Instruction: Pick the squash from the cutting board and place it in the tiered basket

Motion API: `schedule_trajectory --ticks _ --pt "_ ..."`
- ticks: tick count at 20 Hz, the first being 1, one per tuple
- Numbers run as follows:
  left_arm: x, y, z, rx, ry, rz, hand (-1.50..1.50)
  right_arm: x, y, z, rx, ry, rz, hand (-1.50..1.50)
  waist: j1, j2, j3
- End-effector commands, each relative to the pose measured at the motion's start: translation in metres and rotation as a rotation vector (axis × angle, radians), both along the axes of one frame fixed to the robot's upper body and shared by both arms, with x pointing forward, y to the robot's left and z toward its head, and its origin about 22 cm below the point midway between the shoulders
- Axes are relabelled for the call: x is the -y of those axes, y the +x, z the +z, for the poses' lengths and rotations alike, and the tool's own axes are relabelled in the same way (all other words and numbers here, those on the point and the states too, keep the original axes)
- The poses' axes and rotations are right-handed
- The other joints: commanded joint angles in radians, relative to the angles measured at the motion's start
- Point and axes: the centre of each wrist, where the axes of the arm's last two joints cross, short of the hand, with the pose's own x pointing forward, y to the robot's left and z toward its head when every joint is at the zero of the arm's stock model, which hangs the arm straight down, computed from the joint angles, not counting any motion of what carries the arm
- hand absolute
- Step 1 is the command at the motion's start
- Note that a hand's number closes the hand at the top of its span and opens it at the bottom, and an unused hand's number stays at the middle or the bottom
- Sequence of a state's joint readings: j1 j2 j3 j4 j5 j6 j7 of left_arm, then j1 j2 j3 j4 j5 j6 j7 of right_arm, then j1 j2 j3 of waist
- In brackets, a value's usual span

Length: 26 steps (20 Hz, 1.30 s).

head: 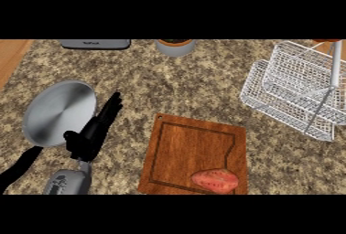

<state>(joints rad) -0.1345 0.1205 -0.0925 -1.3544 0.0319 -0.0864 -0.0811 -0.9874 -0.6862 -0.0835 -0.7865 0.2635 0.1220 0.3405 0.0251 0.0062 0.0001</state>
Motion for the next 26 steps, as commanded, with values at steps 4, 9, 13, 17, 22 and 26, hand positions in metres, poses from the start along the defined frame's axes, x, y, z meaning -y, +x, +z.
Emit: schedule_trajectory --ticks 4,9,13,17,22,26 --pt "-0.012 -0.008 -0.015 -0.002 -0.003 0.028 0.00 -0.023 0.019 0.013 -0.040 0.151 0.049 1.50 -0.009 -0.003 -0.001" --pt "-0.006 -0.009 -0.002 -0.013 -0.006 0.030 0.00 -0.020 0.022 -0.032 -0.243 0.421 -0.040 -1.50 -0.017 -0.009 0.000" --pt "-0.005 0.003 0.006 -0.017 0.005 0.003 0.00 -0.017 0.022 -0.039 -0.204 0.529 -0.063 -1.50 -0.016 -0.004 0.000" --pt "-0.012 0.006 -0.008 -0.010 0.014 0.015 0.00 -0.001 0.015 -0.006 -0.063 0.529 -0.136 -1.50 -0.019 -0.003 0.000" --pt "-0.012 -0.002 0.005 -0.004 0.023 0.011 0.00 0.047 -0.012 0.009 0.157 0.389 -0.380 -1.50 -0.021 -0.007 0.000" --pt "-0.007 -0.007 -0.001 -0.007 0.019 0.044 0.00 0.096 -0.044 0.009 0.306 0.362 -0.558 -1.50 -0.035 -0.007 0.001"
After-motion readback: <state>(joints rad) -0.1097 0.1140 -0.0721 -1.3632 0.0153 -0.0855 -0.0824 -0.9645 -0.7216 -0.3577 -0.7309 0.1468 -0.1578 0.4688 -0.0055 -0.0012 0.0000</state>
